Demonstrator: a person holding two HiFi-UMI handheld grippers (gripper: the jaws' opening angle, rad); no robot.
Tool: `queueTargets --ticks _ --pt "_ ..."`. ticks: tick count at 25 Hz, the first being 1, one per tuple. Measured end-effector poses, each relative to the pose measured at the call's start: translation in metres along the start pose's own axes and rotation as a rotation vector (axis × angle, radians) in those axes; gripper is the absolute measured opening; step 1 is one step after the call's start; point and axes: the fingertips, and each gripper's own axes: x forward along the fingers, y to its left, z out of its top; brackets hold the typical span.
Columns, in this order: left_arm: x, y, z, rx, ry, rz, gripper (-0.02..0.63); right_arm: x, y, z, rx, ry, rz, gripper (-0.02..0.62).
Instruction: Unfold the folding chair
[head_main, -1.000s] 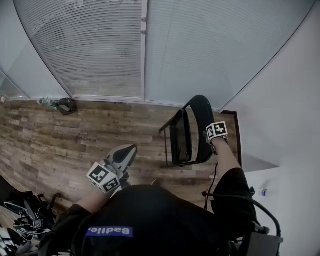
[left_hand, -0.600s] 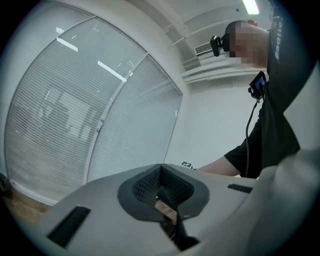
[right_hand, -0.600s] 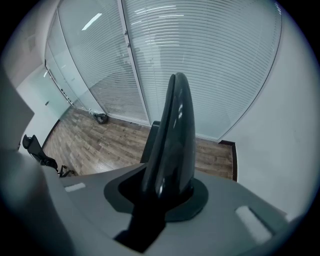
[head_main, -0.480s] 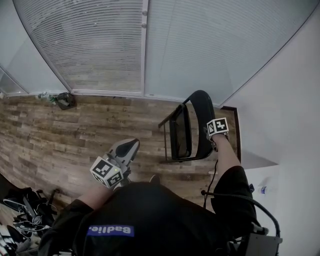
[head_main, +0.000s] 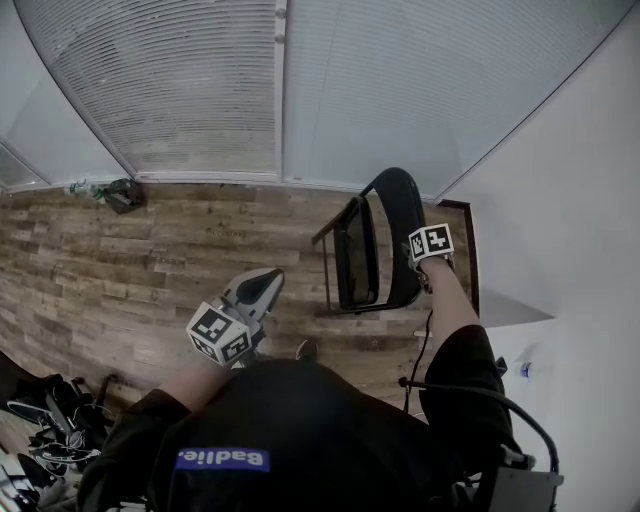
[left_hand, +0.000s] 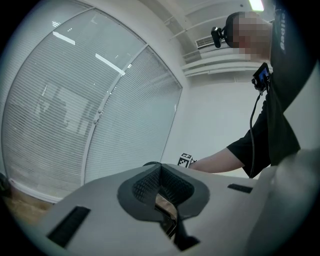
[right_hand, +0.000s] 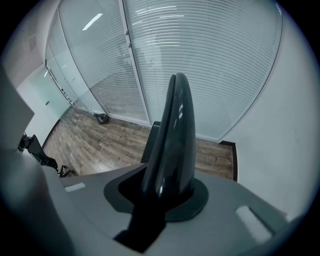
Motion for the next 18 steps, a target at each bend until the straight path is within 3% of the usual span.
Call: queueTargets --ticks 18 --pt "0.039 0.018 -0.041 -0.082 0.075 -0.010 0.006 0.000 0.006 -0.004 -0.002 0.001 -0.005 0.083"
